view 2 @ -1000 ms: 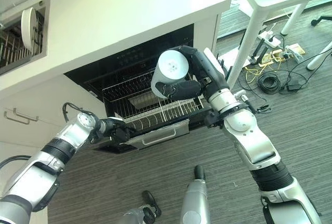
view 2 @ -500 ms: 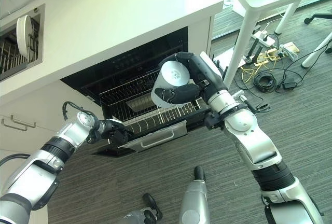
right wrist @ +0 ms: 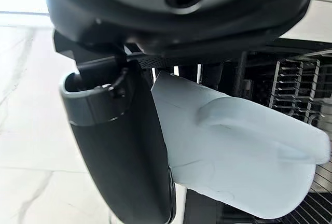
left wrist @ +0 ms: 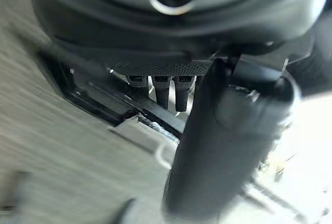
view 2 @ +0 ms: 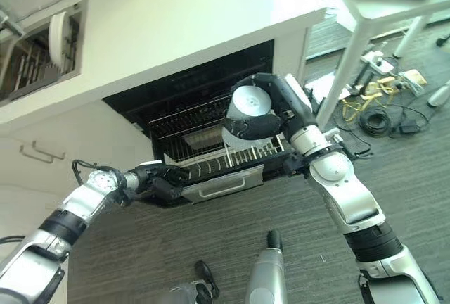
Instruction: Place the dishes in the dishwasher.
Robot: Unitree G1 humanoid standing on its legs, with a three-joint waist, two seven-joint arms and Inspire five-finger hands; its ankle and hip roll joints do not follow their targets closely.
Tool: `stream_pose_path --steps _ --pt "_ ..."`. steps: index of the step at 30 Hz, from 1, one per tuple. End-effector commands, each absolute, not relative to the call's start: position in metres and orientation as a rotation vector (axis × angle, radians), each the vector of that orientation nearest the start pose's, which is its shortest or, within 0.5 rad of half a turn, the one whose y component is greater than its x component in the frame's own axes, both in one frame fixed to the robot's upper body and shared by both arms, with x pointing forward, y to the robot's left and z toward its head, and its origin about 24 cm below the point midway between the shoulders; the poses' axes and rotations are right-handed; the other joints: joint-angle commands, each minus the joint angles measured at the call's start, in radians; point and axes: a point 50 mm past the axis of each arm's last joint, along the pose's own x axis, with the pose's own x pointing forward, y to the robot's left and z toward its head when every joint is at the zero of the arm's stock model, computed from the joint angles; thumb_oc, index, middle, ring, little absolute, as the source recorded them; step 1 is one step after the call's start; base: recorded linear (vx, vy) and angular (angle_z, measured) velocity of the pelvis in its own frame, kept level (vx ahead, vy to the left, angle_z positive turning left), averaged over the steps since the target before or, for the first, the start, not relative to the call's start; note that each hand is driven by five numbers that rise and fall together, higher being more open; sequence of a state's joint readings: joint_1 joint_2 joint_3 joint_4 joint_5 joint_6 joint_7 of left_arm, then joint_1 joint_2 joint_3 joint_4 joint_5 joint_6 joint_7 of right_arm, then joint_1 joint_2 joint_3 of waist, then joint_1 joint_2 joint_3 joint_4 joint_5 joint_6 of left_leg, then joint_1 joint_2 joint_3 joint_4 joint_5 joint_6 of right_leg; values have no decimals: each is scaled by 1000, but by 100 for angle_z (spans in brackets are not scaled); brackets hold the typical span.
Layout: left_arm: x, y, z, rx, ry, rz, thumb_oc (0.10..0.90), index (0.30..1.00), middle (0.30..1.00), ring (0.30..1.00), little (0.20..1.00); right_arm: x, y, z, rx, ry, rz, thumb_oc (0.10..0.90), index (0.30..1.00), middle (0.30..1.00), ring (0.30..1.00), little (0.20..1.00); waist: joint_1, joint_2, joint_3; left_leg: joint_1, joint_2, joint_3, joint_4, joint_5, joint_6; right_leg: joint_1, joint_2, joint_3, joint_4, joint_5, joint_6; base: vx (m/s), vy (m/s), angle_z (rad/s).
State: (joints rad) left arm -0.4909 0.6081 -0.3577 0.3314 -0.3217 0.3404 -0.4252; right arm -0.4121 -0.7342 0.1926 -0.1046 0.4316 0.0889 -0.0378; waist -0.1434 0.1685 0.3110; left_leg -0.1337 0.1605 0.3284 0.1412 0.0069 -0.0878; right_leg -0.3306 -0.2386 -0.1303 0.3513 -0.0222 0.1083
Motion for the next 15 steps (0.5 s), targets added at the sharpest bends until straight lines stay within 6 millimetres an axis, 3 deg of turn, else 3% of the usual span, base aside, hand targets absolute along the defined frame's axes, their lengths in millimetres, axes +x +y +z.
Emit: stream_pose_path --steps 1,5,12,15 --pt "330 181 108 236 138 -587 800 900 900 900 900 289 -186 258 -274 -738 194 400 300 300 300 300 10 -69 -2 -60 76 -49 159 -148 -28 82 -9 -12 -51 -110 34 21 -113 37" --pt "331 192 154 145 -99 -513 800 900 900 900 900 292 -191 260 -275 -751 137 400 300 300 300 300 46 -96 -3 -67 81 -71 159 -142 -31 92 -14 -38 -51 -108 35 22 -128 21" --pt "311 185 202 9 -425 -500 800 900 900 900 900 295 -198 258 -283 -774 39 400 300 300 300 300 99 -126 -2 -88 72 -123 159 -141 -28 99 -14 -70 -51 -112 30 19 -90 12" --pt "302 183 208 -15 -480 -512 800 900 900 900 900 295 -202 257 -293 -777 -5 400 300 300 300 300 117 -137 -2 -96 67 -139 159 -143 -25 99 -13 -79 -51 -113 29 17 -82 15"
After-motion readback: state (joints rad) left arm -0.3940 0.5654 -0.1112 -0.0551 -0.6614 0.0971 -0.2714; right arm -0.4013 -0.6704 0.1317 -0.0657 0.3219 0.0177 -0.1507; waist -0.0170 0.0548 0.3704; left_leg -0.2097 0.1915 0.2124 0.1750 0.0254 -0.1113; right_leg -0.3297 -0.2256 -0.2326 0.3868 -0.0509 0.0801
